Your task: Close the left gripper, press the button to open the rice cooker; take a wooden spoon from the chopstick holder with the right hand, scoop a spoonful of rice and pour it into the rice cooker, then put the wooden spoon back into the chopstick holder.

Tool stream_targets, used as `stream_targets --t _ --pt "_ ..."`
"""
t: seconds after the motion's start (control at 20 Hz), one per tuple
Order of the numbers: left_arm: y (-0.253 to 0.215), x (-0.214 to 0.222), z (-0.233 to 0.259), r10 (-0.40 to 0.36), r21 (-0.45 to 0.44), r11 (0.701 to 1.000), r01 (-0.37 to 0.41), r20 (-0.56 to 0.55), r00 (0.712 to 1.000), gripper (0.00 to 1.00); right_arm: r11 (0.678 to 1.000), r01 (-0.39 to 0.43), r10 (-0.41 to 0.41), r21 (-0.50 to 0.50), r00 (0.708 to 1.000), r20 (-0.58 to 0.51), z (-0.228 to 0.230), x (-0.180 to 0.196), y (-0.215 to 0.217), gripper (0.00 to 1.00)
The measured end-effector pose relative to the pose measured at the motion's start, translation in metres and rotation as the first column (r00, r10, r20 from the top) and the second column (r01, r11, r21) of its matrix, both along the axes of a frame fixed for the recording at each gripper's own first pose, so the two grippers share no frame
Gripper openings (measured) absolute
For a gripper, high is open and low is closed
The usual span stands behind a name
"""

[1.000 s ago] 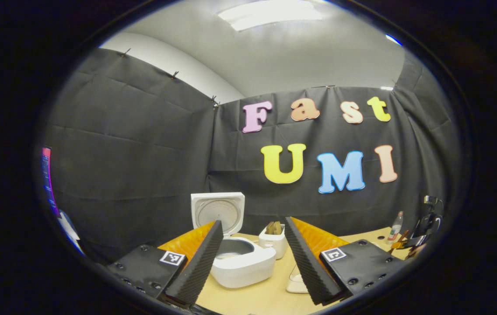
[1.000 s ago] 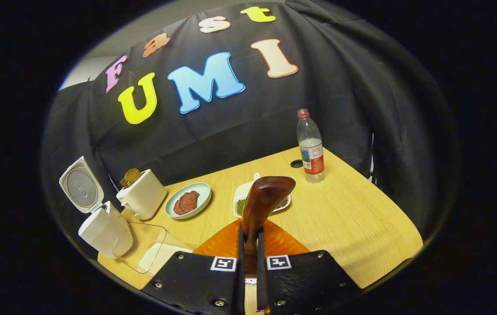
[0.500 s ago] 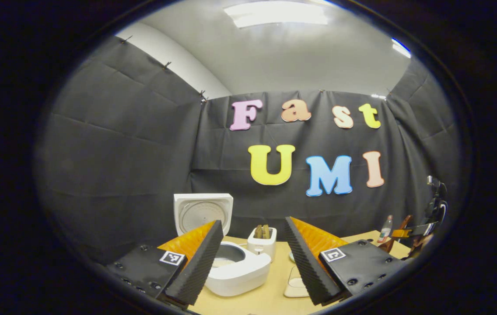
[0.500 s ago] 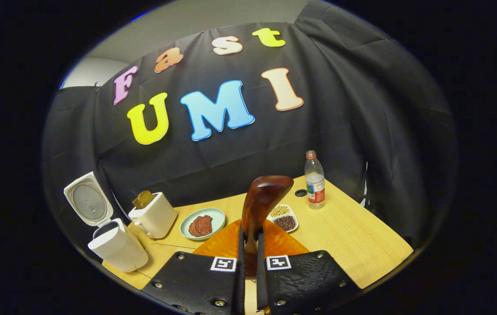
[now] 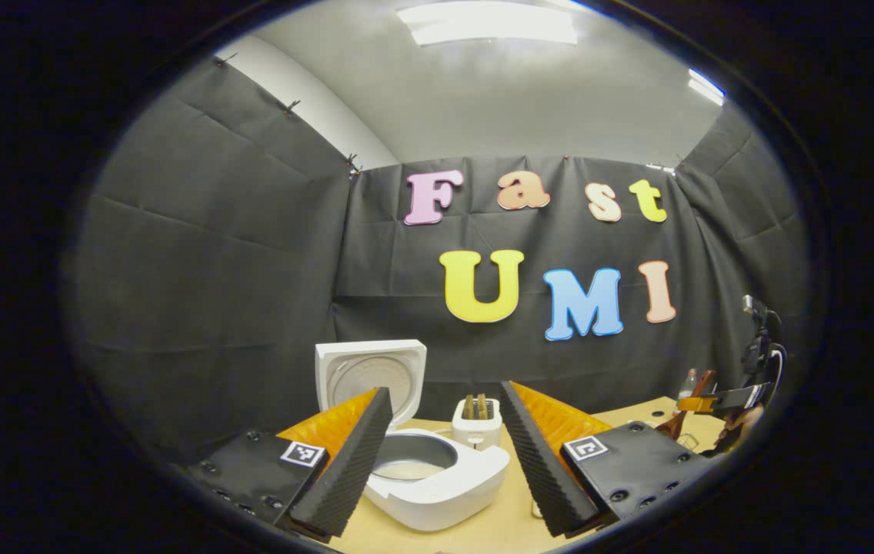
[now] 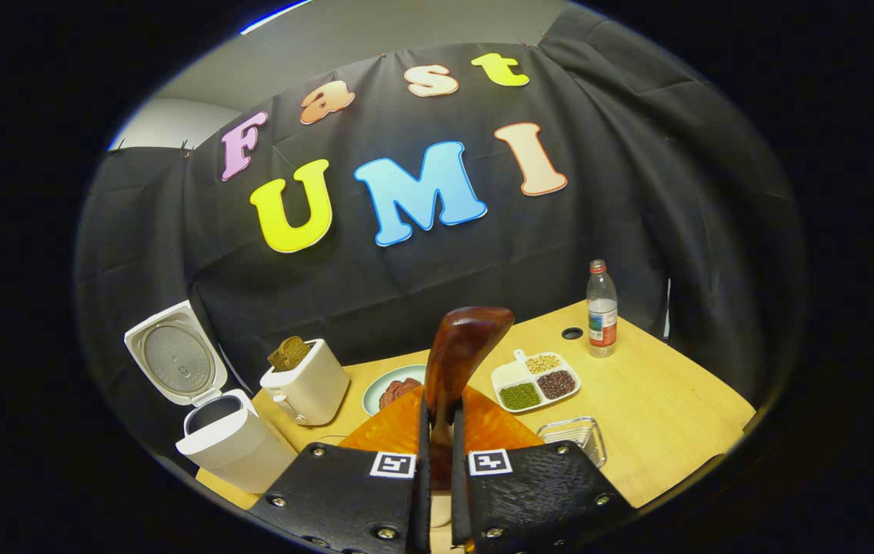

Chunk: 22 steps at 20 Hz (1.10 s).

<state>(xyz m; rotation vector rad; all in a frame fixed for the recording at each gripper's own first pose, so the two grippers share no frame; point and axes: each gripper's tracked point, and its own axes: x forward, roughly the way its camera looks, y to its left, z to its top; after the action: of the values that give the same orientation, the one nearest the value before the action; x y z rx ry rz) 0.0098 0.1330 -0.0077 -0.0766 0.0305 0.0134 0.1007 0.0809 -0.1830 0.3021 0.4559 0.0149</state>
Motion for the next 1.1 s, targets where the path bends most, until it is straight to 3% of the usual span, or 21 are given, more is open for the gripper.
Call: stream_targets --t 0.25,0.75,0.9,1.1 --pt "0.037 0.005 -0.018 0.022 0.004 1.0 -0.022 -0.025 0.999 0.97 0.999 -0.034 0.032 -0.038 0.998 -0.047 -0.036 0.001 0.042 0.11" --pt "0.099 0.001 -0.039 0.098 0.013 0.995 -0.098 -0.054 0.994 1.0 0.946 -0.086 0.044 -0.312 0.989 -0.138 -0.114 0.001 0.066 0.11" --pt "0.107 0.0 -0.044 0.11 0.025 0.994 -0.108 -0.065 0.992 0.97 0.945 -0.119 0.075 -0.305 0.986 -0.151 -0.118 0.0 0.089 0.11" --pt "0.111 -0.002 -0.048 0.114 0.014 0.993 -0.114 -0.071 0.991 1.0 0.969 -0.147 0.112 -0.2 0.978 -0.178 -0.124 -0.006 0.117 0.11"
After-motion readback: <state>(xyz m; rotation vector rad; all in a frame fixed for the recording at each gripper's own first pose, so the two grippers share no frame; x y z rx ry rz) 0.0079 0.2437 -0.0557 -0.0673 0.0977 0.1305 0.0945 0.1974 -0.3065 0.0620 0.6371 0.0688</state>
